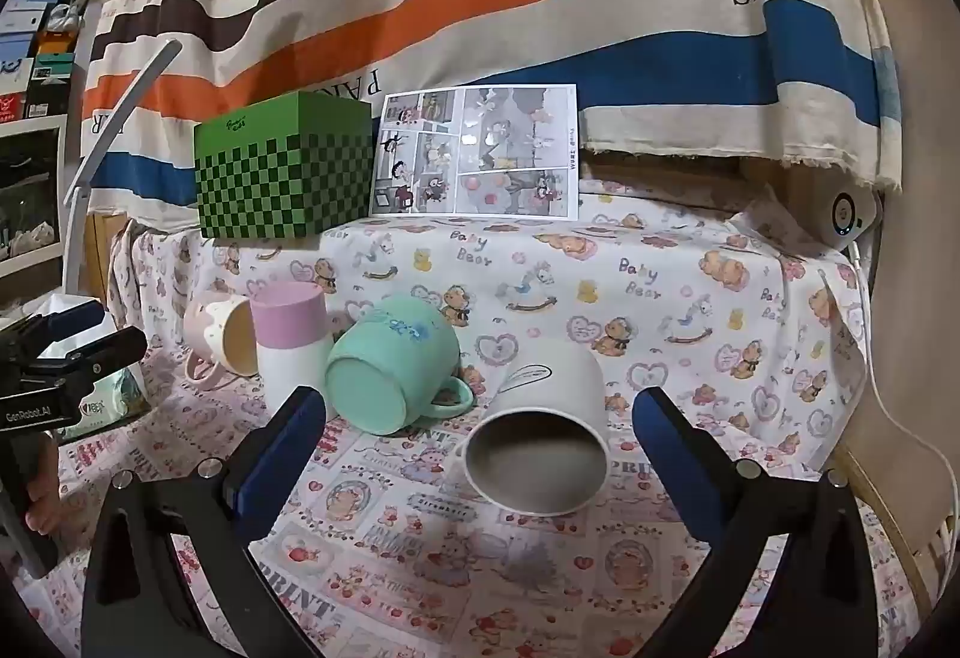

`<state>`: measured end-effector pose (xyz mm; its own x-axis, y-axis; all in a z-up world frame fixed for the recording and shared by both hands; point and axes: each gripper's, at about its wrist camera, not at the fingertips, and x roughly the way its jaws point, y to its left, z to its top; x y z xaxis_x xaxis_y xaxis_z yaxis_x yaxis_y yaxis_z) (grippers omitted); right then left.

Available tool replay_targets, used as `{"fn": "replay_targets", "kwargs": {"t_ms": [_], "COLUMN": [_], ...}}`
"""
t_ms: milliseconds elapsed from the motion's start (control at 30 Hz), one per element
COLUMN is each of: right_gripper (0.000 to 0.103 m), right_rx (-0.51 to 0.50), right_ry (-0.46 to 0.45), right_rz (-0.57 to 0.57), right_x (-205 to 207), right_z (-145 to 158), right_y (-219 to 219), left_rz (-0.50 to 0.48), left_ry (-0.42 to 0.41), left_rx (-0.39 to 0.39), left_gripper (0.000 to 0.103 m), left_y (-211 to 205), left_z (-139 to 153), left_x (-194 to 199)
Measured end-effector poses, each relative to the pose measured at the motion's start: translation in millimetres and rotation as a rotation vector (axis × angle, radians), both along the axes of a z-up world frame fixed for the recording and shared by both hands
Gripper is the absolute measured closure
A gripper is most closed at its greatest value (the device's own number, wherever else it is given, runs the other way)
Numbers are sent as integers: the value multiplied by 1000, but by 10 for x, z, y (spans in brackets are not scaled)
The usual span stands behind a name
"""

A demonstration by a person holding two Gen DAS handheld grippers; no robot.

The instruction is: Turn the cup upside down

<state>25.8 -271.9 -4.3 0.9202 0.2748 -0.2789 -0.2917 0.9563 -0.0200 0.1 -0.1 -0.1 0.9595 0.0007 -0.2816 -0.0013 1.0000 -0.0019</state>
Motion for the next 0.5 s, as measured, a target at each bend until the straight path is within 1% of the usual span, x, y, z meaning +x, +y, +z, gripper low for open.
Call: {"fn": "replay_targets", "kwargs": {"t_ms": [33,67,133,200,300,333,367,433,500], "right_gripper": [0,0,0,0,0,0,0,0,0], "right_rx": [6,6,-13,10,1,1,-2,-9,-8], "right_ry": [-29,-28,-5,-9,-5,-2,-2,-2,11], "right_rz": [-2,-2,3,-4,-13,-6,3,17,16], "right_x": [-12,-17,3,-2,5,11,24,27,15], "right_z": [0,0,-1,0,10,13,8,1,3], "right_y": [-5,-11,7,-29,-45,-49,-41,-25,-15], "left_rz": [0,-6,-18,-34,-25,-37,-47,-46,-66], "left_ry": [-5,-10,-16,-17,-14,-14,-2,-10,3], "left_rx": [-4,-16,-2,11,7,8,13,35,15], "left_gripper": [0,0,0,0,0,0,0,0,0], "left_y": [-1,1,-28,-62,-44,-42,-71,-131,-101], "left_z": [-1,1,6,-15,-35,-52,-41,-54,-25], "left_x": [-3,-11,-42,-41,-51,-60,-17,-50,-24]}}
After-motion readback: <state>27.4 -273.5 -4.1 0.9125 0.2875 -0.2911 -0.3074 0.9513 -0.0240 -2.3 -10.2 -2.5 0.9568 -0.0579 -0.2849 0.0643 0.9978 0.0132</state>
